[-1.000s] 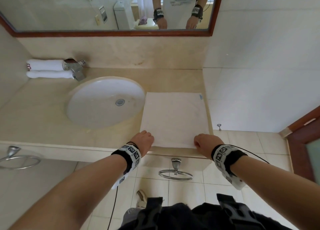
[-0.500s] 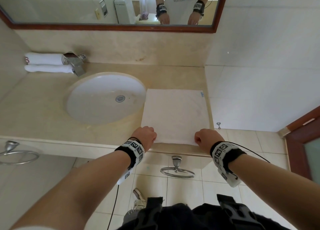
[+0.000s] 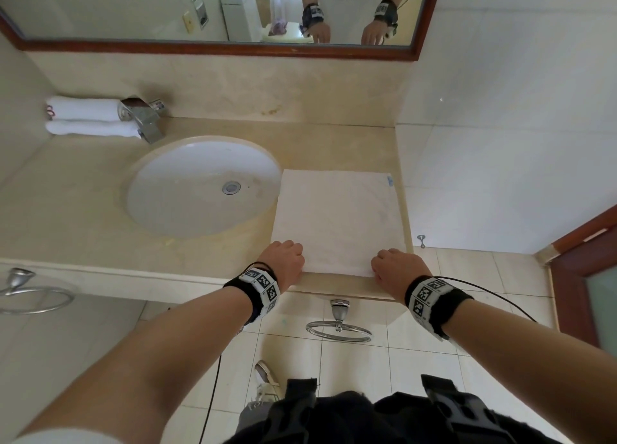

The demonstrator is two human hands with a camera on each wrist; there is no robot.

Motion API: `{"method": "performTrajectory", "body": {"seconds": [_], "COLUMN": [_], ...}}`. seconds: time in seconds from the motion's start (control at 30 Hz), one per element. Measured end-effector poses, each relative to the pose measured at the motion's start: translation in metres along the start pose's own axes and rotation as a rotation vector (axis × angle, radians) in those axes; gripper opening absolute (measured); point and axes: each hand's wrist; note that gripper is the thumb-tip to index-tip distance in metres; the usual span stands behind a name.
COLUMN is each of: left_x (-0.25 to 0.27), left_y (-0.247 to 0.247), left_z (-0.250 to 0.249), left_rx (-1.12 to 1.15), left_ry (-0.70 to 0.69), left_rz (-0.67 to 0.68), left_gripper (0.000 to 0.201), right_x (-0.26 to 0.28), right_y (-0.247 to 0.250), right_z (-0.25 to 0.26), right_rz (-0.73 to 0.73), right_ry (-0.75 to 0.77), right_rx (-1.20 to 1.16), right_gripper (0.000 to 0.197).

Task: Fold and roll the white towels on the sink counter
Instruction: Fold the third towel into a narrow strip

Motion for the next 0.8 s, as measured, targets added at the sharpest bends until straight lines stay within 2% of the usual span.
{"method": "performTrajectory", "body": {"seconds": [0.17,0.33,0.47,0.57,0.73,0.8], "left_x": [0.0,-0.003,-0.005,-0.009,-0.01,-0.009], "left_y": [-0.008,-0.009,-0.007,-0.008,-0.001,0.004], "left_z": [0.003,0.006,0.013,0.013,0.016,0.015], "left_rx": [0.087,0.261,0.303,0.376,0.52,0.52], "left_ry": [0.013,0.093,0.123,0.2,0.379,0.404], "left_rz": [-0.055,-0.131,-0.109,-0.101,-0.189,-0.179], "left_gripper": [0.022,0.024,0.024,0.024,0.018,0.02], "right_x": [-0.004,-0.009,-0.017,-0.02,-0.019,-0.016], "right_y": [-0.005,-0.005,-0.002,-0.001,0.0,-0.001], "right_z": [-0.005,-0.009,-0.008,-0.005,-0.006,-0.005], "right_rz": [-0.049,0.008,0.035,0.102,0.101,0.096], "right_ry": [0.009,-0.109,-0.158,-0.202,-0.192,-0.174], "right_rx": [-0.04,-0.22,-0.241,-0.308,-0.317,-0.298], "right_gripper": [0.024,0.021,0.024,0.023,0.022,0.023]}}
Point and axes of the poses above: each hand's wrist, its own x-axis away from the middle knuckle, its own y-axis out of the back of the hand, z = x × y, and after that the axes turned 14 degrees about -y, right-handed
